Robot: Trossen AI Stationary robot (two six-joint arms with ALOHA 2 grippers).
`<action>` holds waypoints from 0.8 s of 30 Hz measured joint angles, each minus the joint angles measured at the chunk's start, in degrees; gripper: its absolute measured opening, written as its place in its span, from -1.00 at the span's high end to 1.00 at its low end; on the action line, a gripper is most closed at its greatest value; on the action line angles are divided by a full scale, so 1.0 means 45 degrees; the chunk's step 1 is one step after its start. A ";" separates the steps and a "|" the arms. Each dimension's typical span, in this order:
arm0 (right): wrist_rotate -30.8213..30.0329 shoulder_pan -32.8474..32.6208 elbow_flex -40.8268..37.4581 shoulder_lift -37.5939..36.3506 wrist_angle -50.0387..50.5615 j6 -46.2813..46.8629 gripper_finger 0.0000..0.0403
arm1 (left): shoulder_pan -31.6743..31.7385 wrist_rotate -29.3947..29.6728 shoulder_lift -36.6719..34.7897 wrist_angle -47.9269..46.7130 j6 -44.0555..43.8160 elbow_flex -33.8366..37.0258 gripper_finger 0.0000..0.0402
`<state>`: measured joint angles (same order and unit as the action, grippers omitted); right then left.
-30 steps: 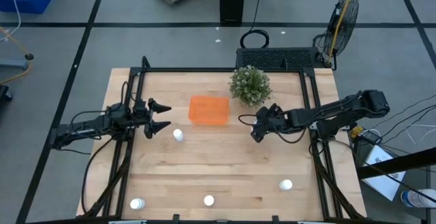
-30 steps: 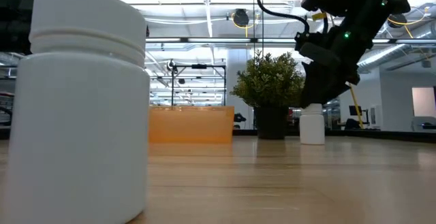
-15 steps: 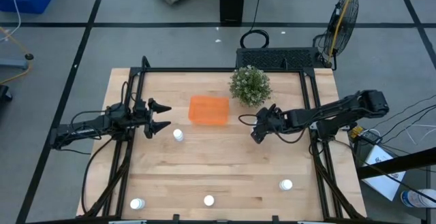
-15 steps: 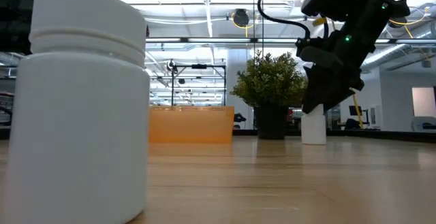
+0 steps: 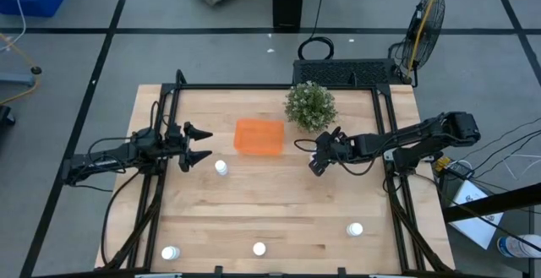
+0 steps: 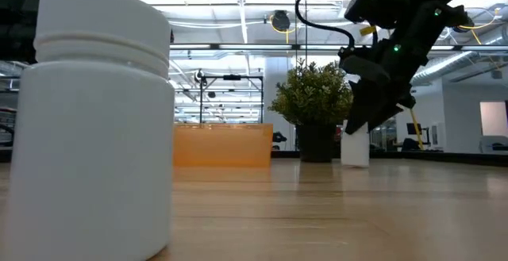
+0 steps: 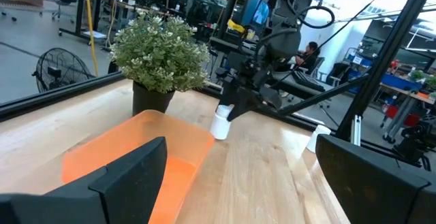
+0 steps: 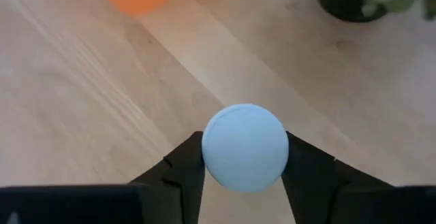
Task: Pick and place pill bottles into a basket
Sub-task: Put the white pill bottle into the orange bin
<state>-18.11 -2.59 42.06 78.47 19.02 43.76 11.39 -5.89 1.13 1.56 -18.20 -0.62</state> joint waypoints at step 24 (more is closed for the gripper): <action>-0.0703 -0.1068 0.1667 -0.0423 -0.6386 -0.6778 0.26 | -0.0001 -0.0015 -0.0005 0.0442 -0.0127 0.0000 -0.89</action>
<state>-21.27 -7.39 49.57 76.57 -9.71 13.26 11.39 -5.96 1.10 3.55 -18.77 -0.62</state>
